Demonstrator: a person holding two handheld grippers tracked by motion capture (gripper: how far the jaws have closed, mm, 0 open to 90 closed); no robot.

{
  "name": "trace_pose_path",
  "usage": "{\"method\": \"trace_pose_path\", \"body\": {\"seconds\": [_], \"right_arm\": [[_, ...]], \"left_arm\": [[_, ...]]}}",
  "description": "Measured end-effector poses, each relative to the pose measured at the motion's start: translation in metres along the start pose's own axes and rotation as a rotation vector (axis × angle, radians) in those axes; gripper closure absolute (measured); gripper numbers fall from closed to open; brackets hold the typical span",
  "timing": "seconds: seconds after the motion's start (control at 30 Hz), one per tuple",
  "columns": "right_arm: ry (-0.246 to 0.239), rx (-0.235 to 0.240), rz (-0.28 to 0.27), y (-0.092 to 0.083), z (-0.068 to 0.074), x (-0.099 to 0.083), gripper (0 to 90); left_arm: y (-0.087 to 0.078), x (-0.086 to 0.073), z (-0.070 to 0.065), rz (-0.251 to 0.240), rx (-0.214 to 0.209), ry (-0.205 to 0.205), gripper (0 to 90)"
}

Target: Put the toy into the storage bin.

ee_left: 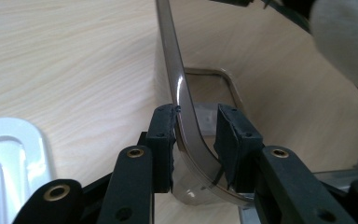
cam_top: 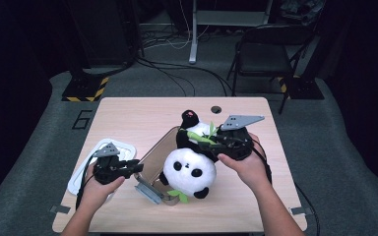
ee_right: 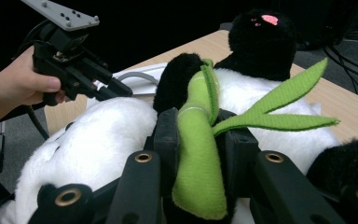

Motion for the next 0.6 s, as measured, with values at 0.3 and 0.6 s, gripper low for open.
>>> {"method": "trace_pose_path", "body": {"seconds": [0.3,0.6], "right_arm": [[-0.012,0.025,0.009,0.026,0.007,0.006,71.0],[-0.007,0.025,0.017,0.051,0.012,0.009,70.9]], "left_arm": [[-0.015,0.002,0.005,-0.037,0.061,-0.003,58.2],[-0.024,-0.001,0.011,-0.039,0.089,-0.018,57.4]]}}
Point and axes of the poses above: each handheld gripper's, and its own axes: y roughly forward along the jaws, x roughly out of its top, z roughly to its left, the point moved 8 cm from there along y, roughly forward along the jaws, and after that the axes turned 13 degrees about y, right-handed, at the moved point
